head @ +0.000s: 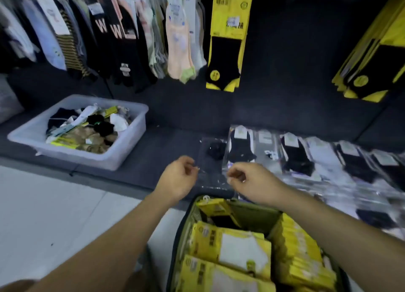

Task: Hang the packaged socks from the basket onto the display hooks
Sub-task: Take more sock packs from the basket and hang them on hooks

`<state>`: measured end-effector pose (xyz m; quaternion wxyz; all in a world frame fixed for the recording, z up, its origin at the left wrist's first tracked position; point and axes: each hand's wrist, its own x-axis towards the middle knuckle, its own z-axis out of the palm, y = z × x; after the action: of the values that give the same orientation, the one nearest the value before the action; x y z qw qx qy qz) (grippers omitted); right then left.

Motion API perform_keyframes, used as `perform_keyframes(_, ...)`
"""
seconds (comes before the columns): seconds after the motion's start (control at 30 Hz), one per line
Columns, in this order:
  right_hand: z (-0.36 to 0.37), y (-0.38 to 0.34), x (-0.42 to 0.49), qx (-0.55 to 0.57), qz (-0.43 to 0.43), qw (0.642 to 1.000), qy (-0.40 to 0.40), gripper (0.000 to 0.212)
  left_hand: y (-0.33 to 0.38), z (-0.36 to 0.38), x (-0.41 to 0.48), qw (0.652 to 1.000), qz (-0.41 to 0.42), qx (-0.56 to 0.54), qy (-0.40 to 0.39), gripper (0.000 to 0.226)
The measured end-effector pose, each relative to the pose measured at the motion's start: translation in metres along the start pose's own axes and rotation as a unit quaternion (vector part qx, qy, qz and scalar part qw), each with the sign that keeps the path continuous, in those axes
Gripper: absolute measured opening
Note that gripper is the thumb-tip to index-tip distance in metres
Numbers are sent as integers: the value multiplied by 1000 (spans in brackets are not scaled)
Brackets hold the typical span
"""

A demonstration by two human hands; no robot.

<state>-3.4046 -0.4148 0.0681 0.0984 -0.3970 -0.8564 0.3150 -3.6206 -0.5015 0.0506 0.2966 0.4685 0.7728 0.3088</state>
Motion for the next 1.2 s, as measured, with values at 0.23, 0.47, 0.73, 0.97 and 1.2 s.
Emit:
perform_keyframes(0.23,116,41,-77,-43,68,983,-166,35,-121,82,-106,986,-158,14,-43,55)
perform_keyframes(0.47,175,54,-112,-108,33,978,-173,42,-153,114,-158,967,-192,-165,-34,72)
perform_keyframes(0.73,177,49,-121,-146,7,983,-112,36,-152,115,-159,960,-184,-207,-34,69)
perform_keyframes(0.97,173,52,-118,-29,70,985,-155,35,-150,113,-159,961,-178,-209,-32,40)
perform_keyframes(1.2,136,55,-100,73,145,972,-170,9,-134,103,-158,979,-156,-128,27,73)
